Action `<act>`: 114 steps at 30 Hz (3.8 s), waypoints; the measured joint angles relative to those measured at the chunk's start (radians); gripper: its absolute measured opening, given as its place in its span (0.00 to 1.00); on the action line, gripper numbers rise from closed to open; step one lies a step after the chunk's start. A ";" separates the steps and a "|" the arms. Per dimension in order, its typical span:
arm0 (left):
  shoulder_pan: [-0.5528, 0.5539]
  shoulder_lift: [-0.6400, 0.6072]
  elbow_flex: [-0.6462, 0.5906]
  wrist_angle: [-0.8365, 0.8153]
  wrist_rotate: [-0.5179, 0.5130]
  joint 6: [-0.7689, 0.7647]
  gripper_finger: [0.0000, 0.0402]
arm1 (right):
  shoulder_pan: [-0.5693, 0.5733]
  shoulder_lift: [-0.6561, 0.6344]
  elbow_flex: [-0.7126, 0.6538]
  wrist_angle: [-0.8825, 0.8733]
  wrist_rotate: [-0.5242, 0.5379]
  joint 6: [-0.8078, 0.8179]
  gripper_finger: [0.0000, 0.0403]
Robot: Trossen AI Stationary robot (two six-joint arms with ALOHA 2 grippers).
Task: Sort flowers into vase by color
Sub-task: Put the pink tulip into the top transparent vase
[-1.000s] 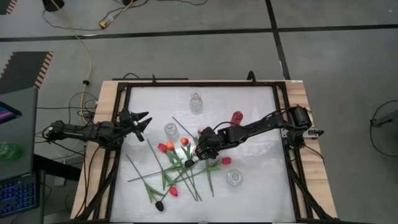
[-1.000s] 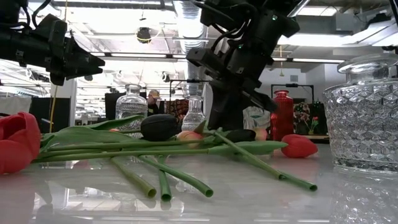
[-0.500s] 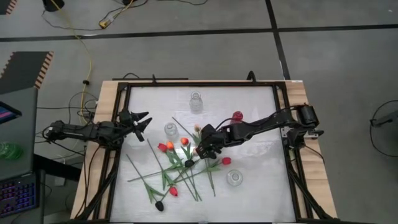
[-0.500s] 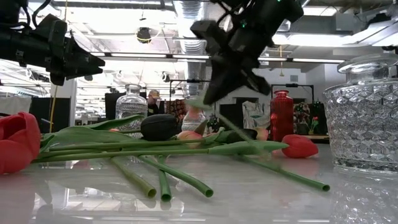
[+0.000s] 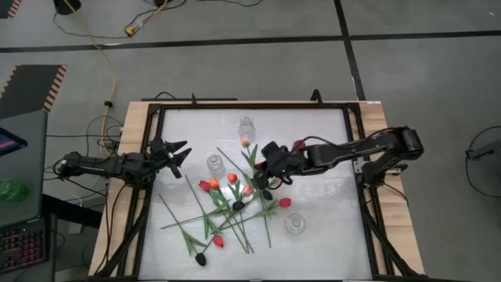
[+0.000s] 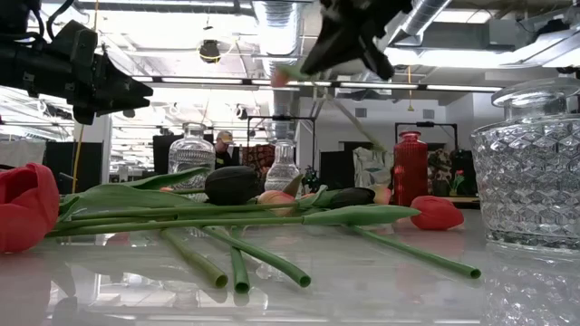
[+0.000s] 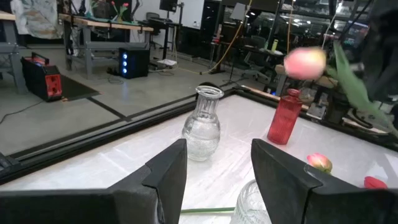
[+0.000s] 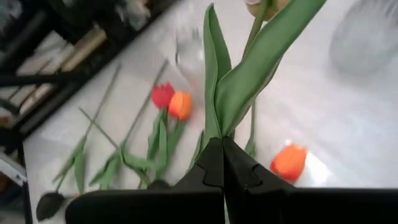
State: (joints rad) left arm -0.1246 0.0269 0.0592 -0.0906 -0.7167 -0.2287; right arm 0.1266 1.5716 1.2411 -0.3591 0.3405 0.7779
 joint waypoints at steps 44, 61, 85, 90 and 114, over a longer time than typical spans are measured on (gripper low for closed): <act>0.000 0.000 0.000 0.000 -0.001 0.000 0.42 | -0.393 -0.078 0.002 0.714 0.130 -0.813 0.05; 0.000 0.000 0.000 0.000 -0.002 0.000 0.42 | -0.405 0.005 -0.028 0.866 0.125 -0.879 0.05; 0.000 0.000 0.000 0.000 -0.002 0.000 0.42 | -0.410 0.086 -0.027 0.787 0.129 -0.891 0.07; 0.000 0.000 0.000 0.000 -0.002 0.000 0.42 | -0.410 0.086 -0.027 0.715 0.129 -0.832 0.10; 0.000 0.000 0.000 0.000 -0.002 0.000 0.42 | -0.410 0.085 -0.027 0.692 0.129 -0.838 0.24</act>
State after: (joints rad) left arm -0.1248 0.0273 0.0593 -0.0902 -0.7183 -0.2287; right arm -0.2832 1.6569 1.2144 0.3331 0.4694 -0.0601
